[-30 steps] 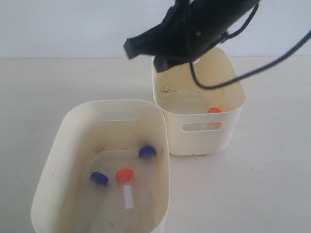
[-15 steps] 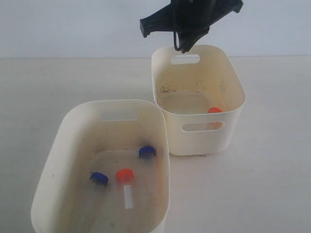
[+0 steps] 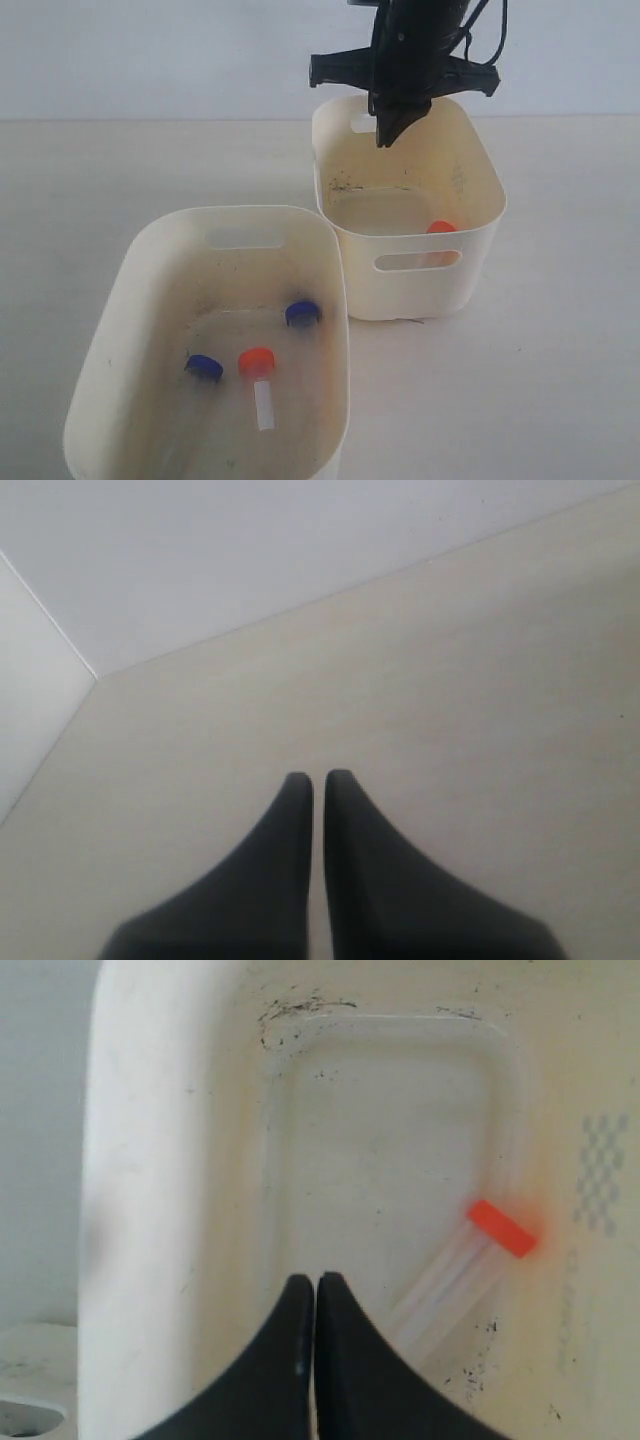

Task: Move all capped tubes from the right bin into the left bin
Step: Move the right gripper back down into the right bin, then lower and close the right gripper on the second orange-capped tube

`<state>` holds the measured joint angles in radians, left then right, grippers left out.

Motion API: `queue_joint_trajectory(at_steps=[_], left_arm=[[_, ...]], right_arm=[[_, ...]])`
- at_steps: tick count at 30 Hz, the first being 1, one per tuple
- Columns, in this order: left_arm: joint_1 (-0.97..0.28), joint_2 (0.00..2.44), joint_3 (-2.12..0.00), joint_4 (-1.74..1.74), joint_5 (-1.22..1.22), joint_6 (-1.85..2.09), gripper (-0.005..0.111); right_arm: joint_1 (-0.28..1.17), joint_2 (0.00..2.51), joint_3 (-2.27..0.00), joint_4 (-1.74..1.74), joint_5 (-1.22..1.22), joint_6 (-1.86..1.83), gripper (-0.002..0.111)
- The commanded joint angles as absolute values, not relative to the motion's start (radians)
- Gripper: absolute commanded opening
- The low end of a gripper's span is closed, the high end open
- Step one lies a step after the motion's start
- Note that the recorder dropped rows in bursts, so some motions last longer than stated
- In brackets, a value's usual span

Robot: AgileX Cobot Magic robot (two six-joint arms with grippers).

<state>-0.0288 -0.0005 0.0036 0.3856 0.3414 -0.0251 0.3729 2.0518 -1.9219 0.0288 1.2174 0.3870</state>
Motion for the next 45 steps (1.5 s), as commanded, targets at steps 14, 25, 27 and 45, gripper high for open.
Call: queue_joint_trajectory(at_steps=[14,25,27,45], left_arm=[[-0.033,0.000,0.000,0.383,0.338,-0.035,0.004],[-0.033,0.000,0.000,0.383,0.338,-0.035,0.004],[-0.033,0.000,0.000,0.383,0.338,-0.035,0.004],[-0.033,0.000,0.000,0.383,0.338,-0.035,0.004]], right_arm=[[0.371,2.166,-1.932,-0.031,1.221,0.447,0.000],[0.373,2.176,-1.837,-0.024,1.221,0.447,0.000],[0.373,2.176,-1.826,-0.024,1.221,0.447,0.000],[0.373,2.176,-1.827,0.000,1.221,0.447,0.000]])
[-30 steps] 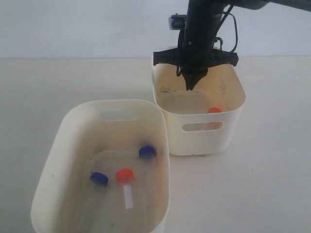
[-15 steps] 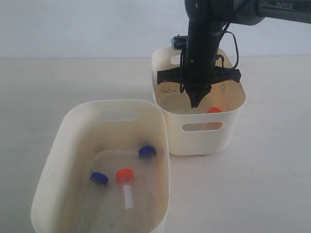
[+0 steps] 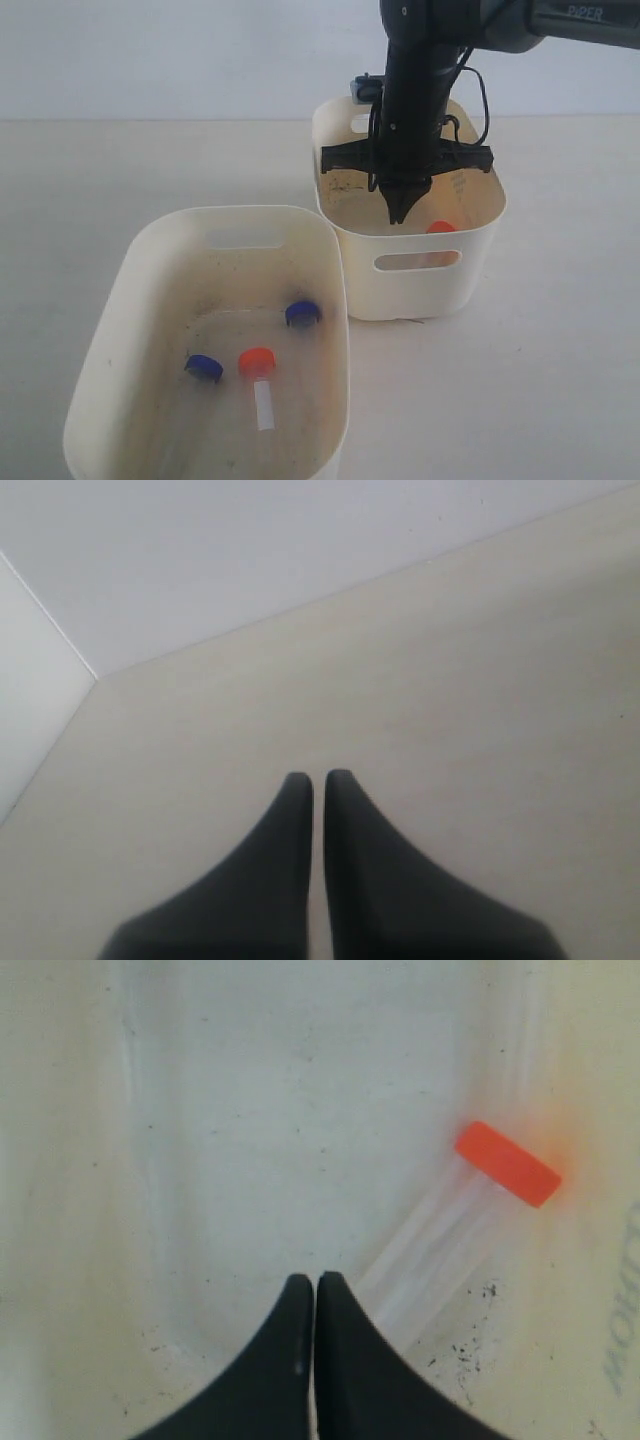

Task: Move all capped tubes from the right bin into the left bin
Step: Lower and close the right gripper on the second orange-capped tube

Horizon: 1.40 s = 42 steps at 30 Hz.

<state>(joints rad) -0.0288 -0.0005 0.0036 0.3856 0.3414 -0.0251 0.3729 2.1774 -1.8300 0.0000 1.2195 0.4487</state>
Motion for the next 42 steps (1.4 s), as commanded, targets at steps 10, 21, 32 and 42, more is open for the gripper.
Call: queue_joint_trajectory(at_steps=[10,21,32,42], left_arm=[[-0.033,0.000,0.000,0.383,0.338,-0.035,0.004],[-0.033,0.000,0.000,0.383,0.338,-0.035,0.004],[-0.033,0.000,0.000,0.383,0.338,-0.035,0.004],[-0.033,0.000,0.000,0.383,0.338,-0.035,0.004]], right_arm=[[0.373,2.184,-1.827,0.000,1.221,0.447,0.000],[0.430,2.205,-1.827,-0.087,1.221,0.470,0.000],[0.430,2.207,-1.815,-0.083,1.221,0.517,0.000],[0.427,2.198,-1.698,-0.154,1.221,0.509,0.000]])
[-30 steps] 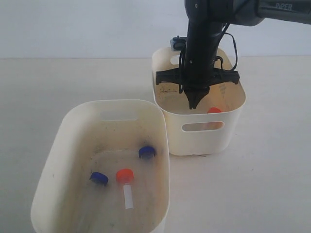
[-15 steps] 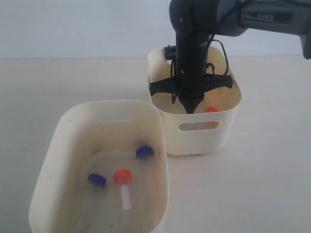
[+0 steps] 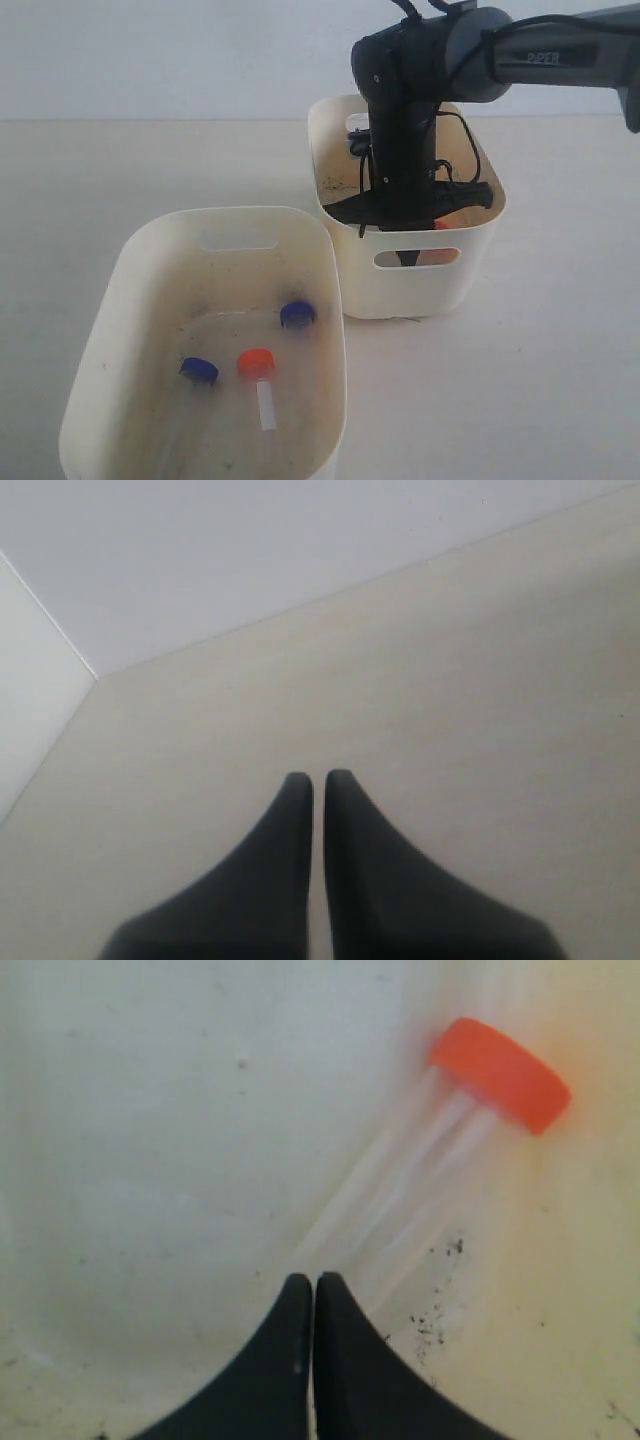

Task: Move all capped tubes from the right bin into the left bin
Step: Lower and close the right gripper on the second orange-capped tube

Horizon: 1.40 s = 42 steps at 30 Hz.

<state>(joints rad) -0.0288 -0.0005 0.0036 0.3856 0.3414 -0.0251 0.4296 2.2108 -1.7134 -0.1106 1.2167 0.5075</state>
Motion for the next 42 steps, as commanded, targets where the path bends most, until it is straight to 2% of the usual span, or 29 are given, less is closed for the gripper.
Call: queue_joint_trajectory(at_steps=[1,3,5,7,8,9,10,20,26,42], left_arm=[[-0.033,0.000,0.000,0.383,0.338,-0.035,0.004],[-0.033,0.000,0.000,0.383,0.338,-0.035,0.004],[-0.033,0.000,0.000,0.383,0.338,-0.035,0.004],[-0.033,0.000,0.000,0.383,0.338,-0.035,0.004],[-0.033,0.000,0.000,0.383,0.338,-0.035,0.004],[-0.033,0.000,0.000,0.383,0.338,-0.035,0.004],[-0.033,0.000,0.000,0.383,0.338,-0.035,0.004],[-0.033,0.000,0.000,0.383,0.338,-0.035,0.004],[-0.033,0.000,0.000,0.383,0.338,-0.035,0.004],[-0.033,0.000,0.000,0.383,0.338,-0.035,0.004]], right_arm=[[0.427,2.196,-1.698,-0.163,1.221,0.516,0.000],[0.427,2.185,-1.698,-0.174,1.221,0.525,0.000],[0.427,2.183,-1.698,-0.176,1.221,0.525,0.005],[0.427,2.183,-1.698,-0.176,1.221,0.522,0.025],[0.427,2.183,-1.698,-0.184,1.221,0.522,0.043],[0.427,2.183,-1.698,-0.184,1.221,0.533,0.053],[0.427,2.183,-1.698,-0.185,1.221,0.541,0.055],[0.427,2.183,-1.698,-0.222,1.221,0.540,0.057],[0.427,2.185,-1.698,-0.238,1.221,0.591,0.082],[0.427,2.250,-1.698,-0.220,1.221,0.602,0.082]])
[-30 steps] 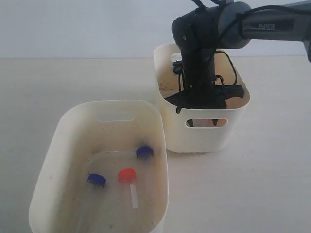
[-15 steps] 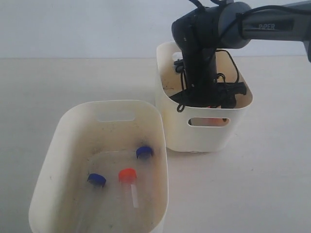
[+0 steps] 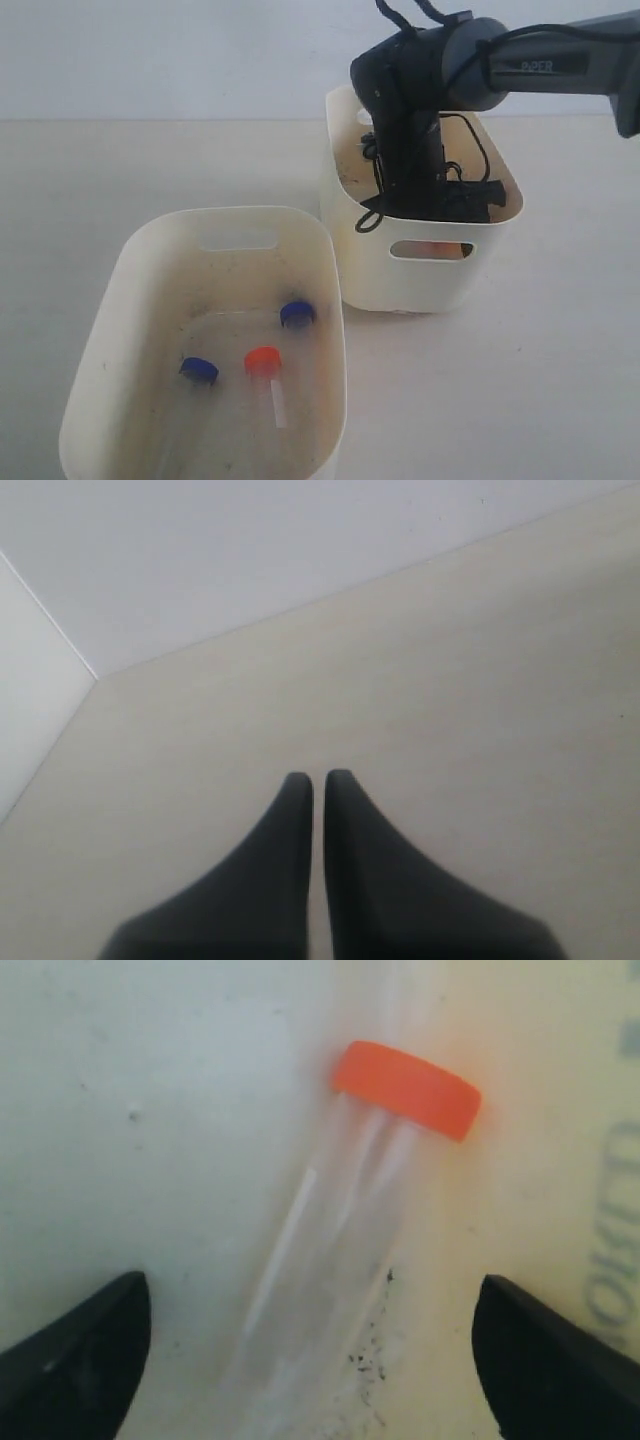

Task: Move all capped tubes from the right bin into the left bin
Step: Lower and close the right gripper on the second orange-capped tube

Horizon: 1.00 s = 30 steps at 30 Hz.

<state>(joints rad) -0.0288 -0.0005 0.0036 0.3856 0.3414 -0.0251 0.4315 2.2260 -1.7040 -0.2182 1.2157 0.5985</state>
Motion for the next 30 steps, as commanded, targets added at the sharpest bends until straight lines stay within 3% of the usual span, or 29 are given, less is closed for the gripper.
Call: queue_joint_trajectory(at_steps=[1,8,10,12,16,19,30], left_arm=[[-0.033,0.000,0.000,0.383,0.338,-0.035,0.004],[-0.033,0.000,0.000,0.383,0.338,-0.035,0.004],[-0.033,0.000,0.000,0.383,0.338,-0.035,0.004],[-0.033,0.000,0.000,0.383,0.338,-0.035,0.004],[-0.033,0.000,0.000,0.383,0.338,-0.035,0.004],[-0.033,0.000,0.000,0.383,0.338,-0.035,0.004],[-0.033,0.000,0.000,0.383,0.338,-0.035,0.004]], right_arm=[[0.427,2.258,-1.698,-0.218,1.221,0.602,0.082],[0.427,2.314,-1.698,-0.168,1.221,0.600,0.082],[0.427,2.317,-1.698,-0.158,1.221,0.600,0.077],[0.427,2.317,-1.698,-0.158,1.221,0.600,0.062],[0.427,2.313,-1.698,-0.158,1.221,0.580,0.022],[0.427,2.313,-1.698,-0.158,1.221,0.552,0.000],[0.427,2.239,-1.698,-0.170,1.221,0.496,0.000]])
